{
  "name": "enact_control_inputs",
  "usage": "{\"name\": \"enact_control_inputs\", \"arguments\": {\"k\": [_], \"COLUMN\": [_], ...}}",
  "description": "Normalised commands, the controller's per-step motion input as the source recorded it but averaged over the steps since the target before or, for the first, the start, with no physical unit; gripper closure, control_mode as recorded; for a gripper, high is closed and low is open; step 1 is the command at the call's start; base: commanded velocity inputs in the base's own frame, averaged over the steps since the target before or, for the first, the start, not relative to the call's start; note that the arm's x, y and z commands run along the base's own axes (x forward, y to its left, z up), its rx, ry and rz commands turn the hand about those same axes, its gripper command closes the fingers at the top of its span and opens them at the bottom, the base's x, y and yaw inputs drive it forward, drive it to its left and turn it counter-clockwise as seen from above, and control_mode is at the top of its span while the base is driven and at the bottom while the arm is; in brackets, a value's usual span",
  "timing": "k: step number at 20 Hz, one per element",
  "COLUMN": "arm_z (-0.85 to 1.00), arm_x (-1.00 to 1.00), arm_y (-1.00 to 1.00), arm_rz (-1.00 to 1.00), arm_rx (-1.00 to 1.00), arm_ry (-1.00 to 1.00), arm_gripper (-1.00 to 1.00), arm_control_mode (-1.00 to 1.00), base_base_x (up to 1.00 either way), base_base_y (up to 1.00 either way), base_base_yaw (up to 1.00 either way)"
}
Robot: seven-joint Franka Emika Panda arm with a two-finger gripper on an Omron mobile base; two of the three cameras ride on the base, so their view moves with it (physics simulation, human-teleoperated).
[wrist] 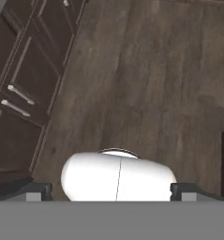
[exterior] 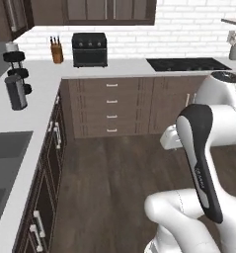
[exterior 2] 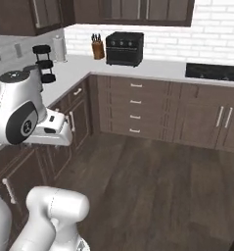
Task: Navigate to the toaster oven.
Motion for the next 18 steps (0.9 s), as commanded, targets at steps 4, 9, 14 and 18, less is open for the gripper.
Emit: {"name": "enact_control_inputs", "arguments": {"k": [4, 9, 14, 18], "arm_z": [0.00, 0.00, 0.00, 0.00], "arm_x": [0.00, 0.00, 0.00, 0.00], "arm_y": [0.00, 0.00, 0.00, 0.00], "arm_rz": [0.00, 0.00, 0.00, 0.00], "arm_rx": [0.00, 0.00, 0.00, 0.00], "arm_ry": [0.00, 0.00, 0.00, 0.00], "arm_gripper": [-1.00, -1.00, -1.00, -1.00], "arm_control_mode": [1.00, 1.00, 1.00, 1.00], "base_base_x": [1.00, 1.00, 1.00, 1.00], "base_base_y": [0.00, 0.25, 0.34, 0.45], "base_base_yaw": [-0.29, -0.27, -0.26, -0.24]}}
